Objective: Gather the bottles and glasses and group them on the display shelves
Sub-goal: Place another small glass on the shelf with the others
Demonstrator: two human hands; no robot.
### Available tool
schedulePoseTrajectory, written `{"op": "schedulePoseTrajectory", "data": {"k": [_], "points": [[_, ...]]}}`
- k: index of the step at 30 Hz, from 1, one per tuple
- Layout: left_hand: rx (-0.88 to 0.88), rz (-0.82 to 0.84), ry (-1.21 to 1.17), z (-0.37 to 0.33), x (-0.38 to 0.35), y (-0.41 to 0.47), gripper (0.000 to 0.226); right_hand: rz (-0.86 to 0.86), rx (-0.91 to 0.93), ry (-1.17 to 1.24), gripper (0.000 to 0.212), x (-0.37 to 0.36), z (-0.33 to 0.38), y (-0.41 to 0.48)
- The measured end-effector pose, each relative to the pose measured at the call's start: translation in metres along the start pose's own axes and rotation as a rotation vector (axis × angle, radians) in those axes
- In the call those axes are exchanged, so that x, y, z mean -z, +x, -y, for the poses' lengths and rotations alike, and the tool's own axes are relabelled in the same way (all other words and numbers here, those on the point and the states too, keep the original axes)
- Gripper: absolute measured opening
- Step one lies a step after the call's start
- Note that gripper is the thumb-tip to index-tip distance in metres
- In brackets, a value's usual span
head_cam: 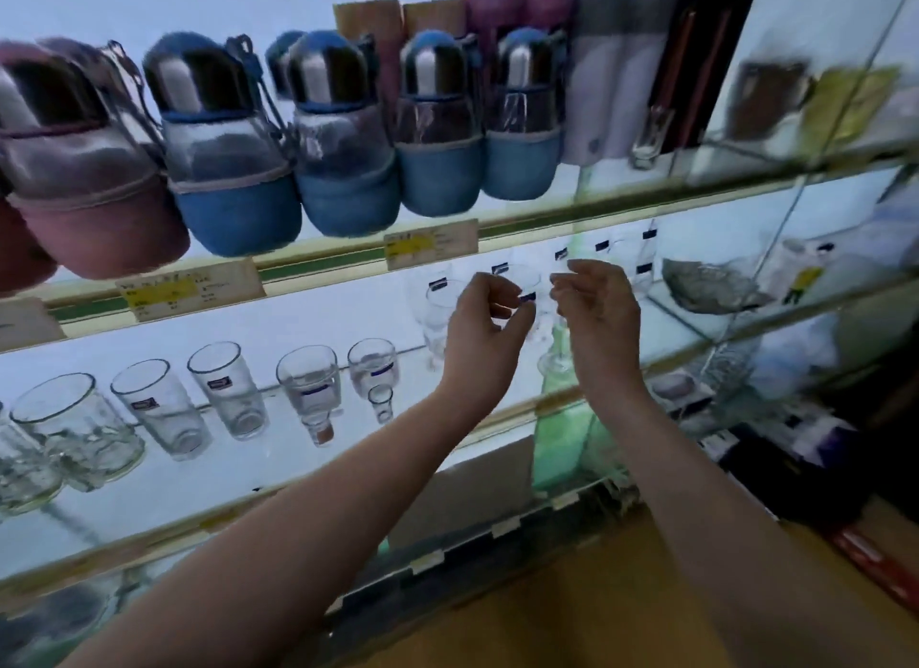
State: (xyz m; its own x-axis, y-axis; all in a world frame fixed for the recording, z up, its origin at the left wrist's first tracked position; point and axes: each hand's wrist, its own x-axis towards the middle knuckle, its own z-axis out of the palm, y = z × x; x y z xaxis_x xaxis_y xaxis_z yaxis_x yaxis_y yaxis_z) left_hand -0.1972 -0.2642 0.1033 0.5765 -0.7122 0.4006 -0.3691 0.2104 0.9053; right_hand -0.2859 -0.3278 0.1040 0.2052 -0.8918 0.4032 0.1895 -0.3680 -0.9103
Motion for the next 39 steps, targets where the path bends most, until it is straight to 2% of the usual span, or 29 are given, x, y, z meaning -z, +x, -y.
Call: {"op": "schedulePoseTrajectory", "data": {"k": [7,14,20,26,32,36,39], "points": [[-0.181,0.049,-0.072,-0.069,-0.077,0.046,0.015,-0.080,0.112,0.023,0.016,0.064,0.028,0.077],[-0.131,-0.017,-0.036,-0.092,-0.129,0.110,0.012,-0.020,0.160,0.028,0.023,0.102,0.028,0.158],[-0.096,-0.137,0.089,-0.087,-0.149,0.156,0.016,0.089,0.176,-0.152,0.051,0.109,0.021,0.231],[-0.019,-0.175,0.157,-0.088,-0.163,0.183,0.014,0.233,0.133,-0.386,0.079,0.099,0.012,0.281],[0.007,-0.172,0.183,-0.085,-0.173,0.193,0.017,0.347,0.063,-0.514,0.082,0.088,0.005,0.302],[0.020,-0.193,0.193,-0.086,-0.172,0.197,0.032,0.352,0.017,-0.542,0.065,0.083,0.002,0.303],[0.017,-0.196,0.207,-0.086,-0.171,0.197,0.039,0.335,-0.010,-0.597,0.060,0.080,0.000,0.301]]}}
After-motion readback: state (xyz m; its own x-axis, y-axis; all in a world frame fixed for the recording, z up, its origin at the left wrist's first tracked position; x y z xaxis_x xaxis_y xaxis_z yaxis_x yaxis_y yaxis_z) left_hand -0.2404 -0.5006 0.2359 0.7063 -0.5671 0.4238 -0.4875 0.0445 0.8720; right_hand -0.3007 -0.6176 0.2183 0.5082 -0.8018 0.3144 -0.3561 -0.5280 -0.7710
